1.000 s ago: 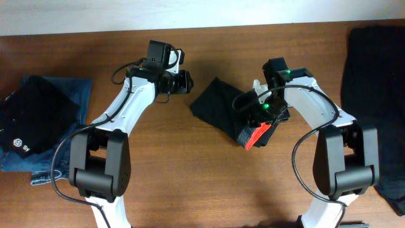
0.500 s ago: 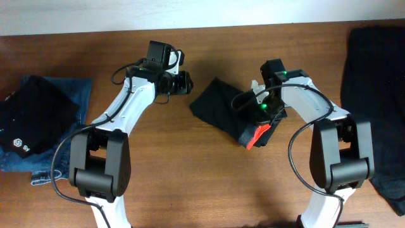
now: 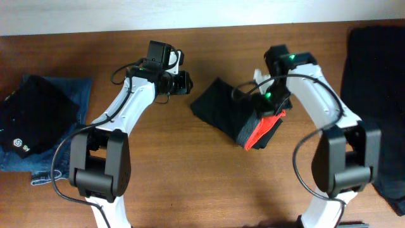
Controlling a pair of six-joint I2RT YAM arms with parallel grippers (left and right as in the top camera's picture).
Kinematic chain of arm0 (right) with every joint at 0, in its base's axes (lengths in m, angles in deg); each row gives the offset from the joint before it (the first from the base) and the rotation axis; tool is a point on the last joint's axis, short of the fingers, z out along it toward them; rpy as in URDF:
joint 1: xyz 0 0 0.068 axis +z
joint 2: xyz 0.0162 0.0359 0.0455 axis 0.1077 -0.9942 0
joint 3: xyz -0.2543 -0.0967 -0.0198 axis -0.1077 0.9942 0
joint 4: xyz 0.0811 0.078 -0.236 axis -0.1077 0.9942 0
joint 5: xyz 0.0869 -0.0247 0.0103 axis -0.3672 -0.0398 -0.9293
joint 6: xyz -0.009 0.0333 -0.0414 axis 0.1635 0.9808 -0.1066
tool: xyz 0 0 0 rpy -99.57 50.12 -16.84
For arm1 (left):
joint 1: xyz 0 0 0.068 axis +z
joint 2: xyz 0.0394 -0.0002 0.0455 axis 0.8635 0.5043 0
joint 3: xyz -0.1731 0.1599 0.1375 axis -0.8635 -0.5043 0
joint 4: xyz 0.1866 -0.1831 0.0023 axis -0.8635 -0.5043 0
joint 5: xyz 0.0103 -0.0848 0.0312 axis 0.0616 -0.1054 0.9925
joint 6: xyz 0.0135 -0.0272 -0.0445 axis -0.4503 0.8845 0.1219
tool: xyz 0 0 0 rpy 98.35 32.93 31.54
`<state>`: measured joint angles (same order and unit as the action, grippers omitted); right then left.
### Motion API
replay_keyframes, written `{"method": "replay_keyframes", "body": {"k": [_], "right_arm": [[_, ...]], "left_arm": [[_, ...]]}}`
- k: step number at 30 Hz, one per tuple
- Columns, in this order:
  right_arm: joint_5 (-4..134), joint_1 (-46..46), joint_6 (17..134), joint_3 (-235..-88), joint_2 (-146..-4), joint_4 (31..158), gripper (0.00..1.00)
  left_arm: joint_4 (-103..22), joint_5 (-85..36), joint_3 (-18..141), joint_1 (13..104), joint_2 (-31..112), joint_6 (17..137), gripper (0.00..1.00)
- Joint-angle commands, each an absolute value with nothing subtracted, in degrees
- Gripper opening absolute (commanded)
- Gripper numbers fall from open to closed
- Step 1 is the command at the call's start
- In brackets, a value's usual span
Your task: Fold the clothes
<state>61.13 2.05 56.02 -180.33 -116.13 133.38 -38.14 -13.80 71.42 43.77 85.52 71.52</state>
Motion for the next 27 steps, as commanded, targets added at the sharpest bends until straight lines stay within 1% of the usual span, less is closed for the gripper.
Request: {"method": "replay_keyframes", "body": {"k": [1,8,11,15,16,17,22,27], "right_arm": [[61.3,2.1,56.1,-185.9,-111.9,134.8,0.04],[69.6,1.3,56.4,-186.7,-112.3,134.7,0.04],[73.6,-0.3,59.8,-186.2,-113.0,134.7,0.04],[74.4,-2.7,62.1,-185.0,-114.1,134.7,0.05],[74.0,-3.7,62.3,-184.2,-114.5,135.3,0.34],[73.7,-4.0,62.3,-183.8,-114.6,135.7,0.45],[73.7,-3.9,62.3,-183.2,-114.6,136.9,0.51],[69.7,-3.9,61.3,-183.2,-114.6,136.2,0.51]], "left_arm": [[-38.0,-13.4,71.8,44.2,86.3,70.8,0.45],[-38.0,-13.4,71.8,44.2,86.3,70.8,0.45],[-38.0,-13.4,71.8,44.2,86.3,70.8,0.45],[-38.2,-13.4,71.8,44.2,86.3,70.8,0.45],[-38.3,-13.4,71.8,44.2,86.3,70.8,0.46],[-38.2,-13.4,71.8,44.2,86.3,70.8,0.46],[-38.2,-13.4,71.8,44.2,86.3,70.8,0.46],[-38.2,-13.4,71.8,44.2,86.3,70.8,0.46]]}}
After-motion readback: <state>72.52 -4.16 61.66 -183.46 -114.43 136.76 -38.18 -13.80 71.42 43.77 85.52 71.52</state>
